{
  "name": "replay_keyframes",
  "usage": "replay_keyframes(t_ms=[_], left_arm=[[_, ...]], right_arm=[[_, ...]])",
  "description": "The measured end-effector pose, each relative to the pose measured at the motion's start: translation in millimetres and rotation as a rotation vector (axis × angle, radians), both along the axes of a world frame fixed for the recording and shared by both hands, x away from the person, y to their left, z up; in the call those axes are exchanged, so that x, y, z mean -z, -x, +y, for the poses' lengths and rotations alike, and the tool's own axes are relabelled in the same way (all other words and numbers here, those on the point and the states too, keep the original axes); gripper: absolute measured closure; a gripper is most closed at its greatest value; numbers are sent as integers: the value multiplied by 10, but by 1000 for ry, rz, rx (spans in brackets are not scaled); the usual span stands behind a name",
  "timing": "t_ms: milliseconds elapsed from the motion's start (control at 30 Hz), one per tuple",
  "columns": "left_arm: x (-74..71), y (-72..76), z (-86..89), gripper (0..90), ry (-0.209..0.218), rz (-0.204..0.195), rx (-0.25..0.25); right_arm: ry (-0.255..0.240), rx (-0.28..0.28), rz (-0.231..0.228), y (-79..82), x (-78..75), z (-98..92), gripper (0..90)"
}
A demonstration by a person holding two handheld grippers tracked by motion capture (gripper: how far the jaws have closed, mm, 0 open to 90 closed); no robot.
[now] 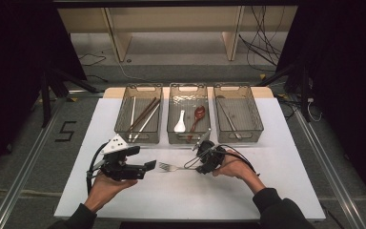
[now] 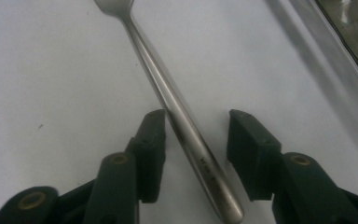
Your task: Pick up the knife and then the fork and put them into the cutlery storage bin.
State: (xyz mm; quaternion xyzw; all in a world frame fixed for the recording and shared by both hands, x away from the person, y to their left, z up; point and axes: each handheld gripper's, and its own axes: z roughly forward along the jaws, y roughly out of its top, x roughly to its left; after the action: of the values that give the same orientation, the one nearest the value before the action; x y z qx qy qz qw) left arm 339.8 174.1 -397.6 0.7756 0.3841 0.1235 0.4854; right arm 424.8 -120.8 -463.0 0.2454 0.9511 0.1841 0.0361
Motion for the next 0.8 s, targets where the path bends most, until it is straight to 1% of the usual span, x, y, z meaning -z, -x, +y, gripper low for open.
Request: replay_keyframes(t_ms=[33,67,133,200,233,267,300,400,567,700,767,800], left_arm=[[0,0,0,172,0,0,0],[0,0,1,172,-1,0,0],[2,-1,3,172,-2,1,-1],[1,1,2,172,-1,1,0],[1,4,-1,172,1,2,0],[1,4,-1,172,1,2,0],[1,4,0,172,1,2,0],[1,5,1,172,0,2,-1],[1,7,-2,172,0,3,0],[0,9,-1,172,1,3,-3],[-1,10,-2,172,0,3,-1],[-1,11,-1,172,0,4,-2]], right_arm=[[18,-6,2,12,-8,7,625],[22,-12,-1,16,-8,7,645],[33,-7,12,26,-15,8,680],[49,-21,14,29,-19,9,708],[59,-14,28,45,-32,21,713],[67,-17,30,56,-35,28,718],[72,-46,16,54,-25,23,723],[97,-61,33,93,-38,48,740],[126,-95,48,146,-48,76,766],[155,-123,54,198,-56,108,791],[168,-145,48,210,-59,113,797],[172,-147,48,218,-58,117,798]])
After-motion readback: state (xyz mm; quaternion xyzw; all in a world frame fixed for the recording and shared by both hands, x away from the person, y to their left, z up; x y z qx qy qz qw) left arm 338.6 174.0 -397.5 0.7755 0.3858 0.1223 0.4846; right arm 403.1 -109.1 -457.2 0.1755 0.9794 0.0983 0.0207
